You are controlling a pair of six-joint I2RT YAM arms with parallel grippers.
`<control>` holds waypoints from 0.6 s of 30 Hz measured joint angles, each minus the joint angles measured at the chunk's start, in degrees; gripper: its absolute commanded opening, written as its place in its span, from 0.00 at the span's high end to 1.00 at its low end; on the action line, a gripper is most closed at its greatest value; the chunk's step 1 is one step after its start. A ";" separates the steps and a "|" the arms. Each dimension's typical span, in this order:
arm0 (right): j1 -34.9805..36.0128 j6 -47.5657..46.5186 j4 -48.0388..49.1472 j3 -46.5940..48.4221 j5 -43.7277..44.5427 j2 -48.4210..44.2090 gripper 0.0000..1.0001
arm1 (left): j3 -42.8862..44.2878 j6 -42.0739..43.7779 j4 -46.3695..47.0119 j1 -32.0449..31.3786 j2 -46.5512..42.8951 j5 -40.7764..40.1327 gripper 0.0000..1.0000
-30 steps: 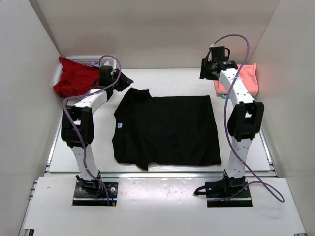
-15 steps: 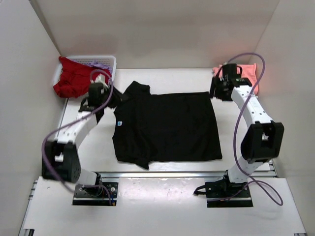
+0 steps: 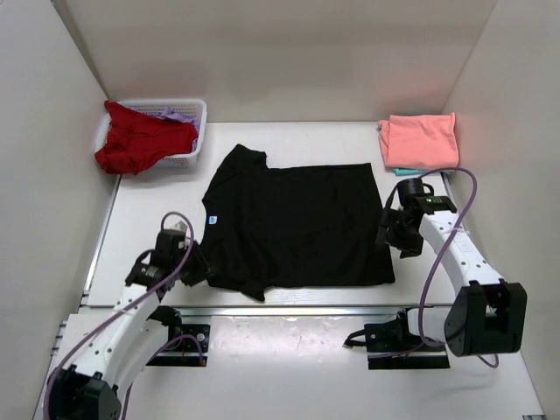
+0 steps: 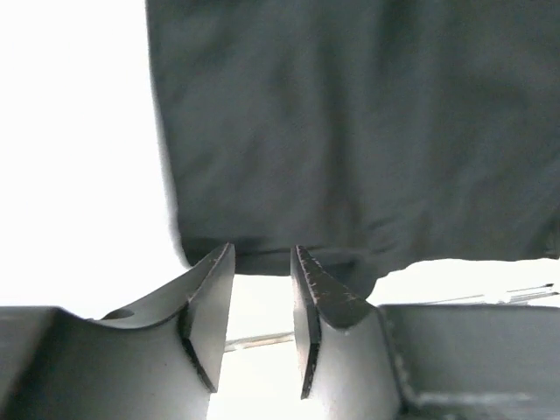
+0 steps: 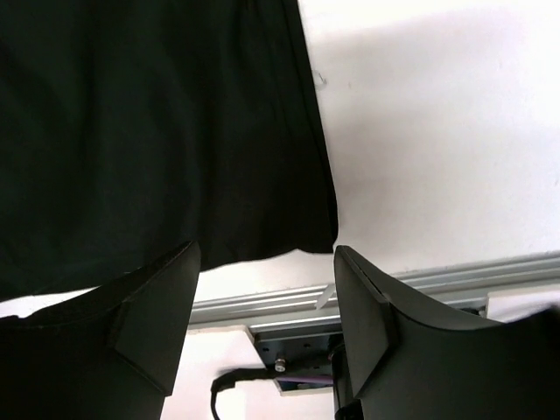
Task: Fold and stack the t-shirts
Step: Grap the side of the flattened tshirt closest away from the robot with both arms
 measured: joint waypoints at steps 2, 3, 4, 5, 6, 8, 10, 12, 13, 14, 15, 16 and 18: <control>-0.11 0.26 -0.42 -1.25 -0.35 -1.53 0.39 | -4.83 -2.47 -0.50 -0.35 -3.45 0.07 0.58; -0.11 0.42 -0.66 -1.64 -0.42 -1.99 0.39 | -7.23 -3.76 -0.52 -0.66 -4.72 0.04 0.58; -0.11 0.48 -0.72 -1.95 -0.52 -2.27 0.38 | -9.05 -4.83 -0.66 -0.87 -5.35 0.04 0.57; -0.13 0.63 -0.66 -2.36 -0.66 -2.60 0.38 | -10.58 -6.51 -0.07 -1.22 -5.62 0.55 0.57; -0.17 0.70 -0.68 -2.86 -0.79 -2.93 0.35 | -10.88 -7.32 1.14 -1.46 -5.95 0.70 0.57; -0.17 1.05 -0.79 -4.13 -0.85 -3.54 0.31 | -11.47 -8.52 3.87 -2.08 -5.51 0.02 0.59; -0.22 1.36 -0.98 -5.16 -1.01 -3.78 0.30 | -12.02 -9.57 6.73 -2.21 -3.93 0.09 0.80; -0.44 1.64 -1.53 -6.19 -1.14 -3.74 0.30 | -12.17 -10.14 9.05 -2.21 -1.60 -0.26 0.97; -0.59 1.86 -1.79 -6.58 -1.14 -3.69 0.30 | -12.13 -10.34 9.53 -2.16 -0.66 -0.07 1.00; -0.87 2.21 -1.97 -6.91 -1.14 -3.61 0.30 | -11.87 -10.05 10.05 -1.88 0.07 0.20 1.00; -0.98 2.58 -2.01 -7.26 -1.11 -3.41 0.30 | -11.50 -9.84 9.99 -1.77 0.52 0.15 1.00; -1.25 2.78 -1.97 -7.67 -1.16 -3.17 0.30 | -11.04 -9.57 9.64 -1.44 0.87 0.17 1.00; -1.60 3.23 -1.49 -8.92 -1.25 -2.34 0.32 | -9.44 -8.94 8.74 -0.52 1.29 0.31 1.00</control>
